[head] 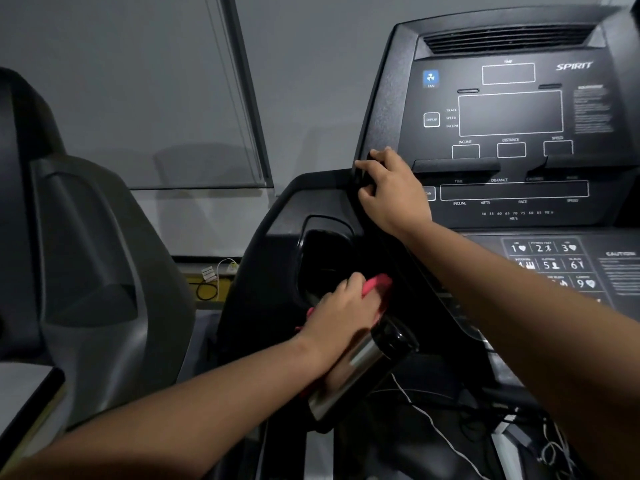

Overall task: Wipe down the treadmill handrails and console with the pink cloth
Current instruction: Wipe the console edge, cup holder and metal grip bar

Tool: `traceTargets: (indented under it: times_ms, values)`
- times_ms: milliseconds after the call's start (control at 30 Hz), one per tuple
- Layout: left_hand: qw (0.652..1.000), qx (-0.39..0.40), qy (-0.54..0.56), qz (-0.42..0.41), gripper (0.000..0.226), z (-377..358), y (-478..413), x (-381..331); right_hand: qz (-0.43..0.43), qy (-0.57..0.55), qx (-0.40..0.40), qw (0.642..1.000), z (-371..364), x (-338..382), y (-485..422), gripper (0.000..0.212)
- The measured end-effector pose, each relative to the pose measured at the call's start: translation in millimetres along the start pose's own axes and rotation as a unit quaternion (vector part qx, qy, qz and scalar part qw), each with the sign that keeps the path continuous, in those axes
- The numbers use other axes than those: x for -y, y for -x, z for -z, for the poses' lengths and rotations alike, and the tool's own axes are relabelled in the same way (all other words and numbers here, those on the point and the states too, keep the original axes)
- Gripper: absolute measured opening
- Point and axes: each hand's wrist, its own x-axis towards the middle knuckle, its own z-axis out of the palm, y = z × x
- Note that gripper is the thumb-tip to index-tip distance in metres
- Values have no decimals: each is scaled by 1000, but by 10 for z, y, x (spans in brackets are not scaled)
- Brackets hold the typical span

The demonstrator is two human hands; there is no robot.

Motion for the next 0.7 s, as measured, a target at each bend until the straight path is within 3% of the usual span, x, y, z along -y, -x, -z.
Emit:
traceTargets:
  times_ms: [100, 200, 267, 367, 533, 700]
  values:
    - [997, -12, -11, 82, 37, -47, -213, -84, -1, 0, -3, 1000, -7, -3, -4, 45]
    - [978, 38, 94, 183, 29, -45, -435, -52, -2, 1, 0, 1000, -6, 1, 2, 45]
    - [947, 65, 166, 268, 36, -108, -615, 31, -2, 3, 2, 1000, -2, -2, 7, 46]
    - [873, 14, 291, 392, 45, -154, -833, 97, -2, 0, 1, 1000, 5, -1, 5, 46]
    - [806, -14, 386, 448, 42, -28, -891, 26, -1, -4, -6, 1000, 7, -10, -13, 44]
    - [879, 73, 316, 350, 36, 94, -604, -68, -7, -5, -7, 1000, -6, -6, -13, 44]
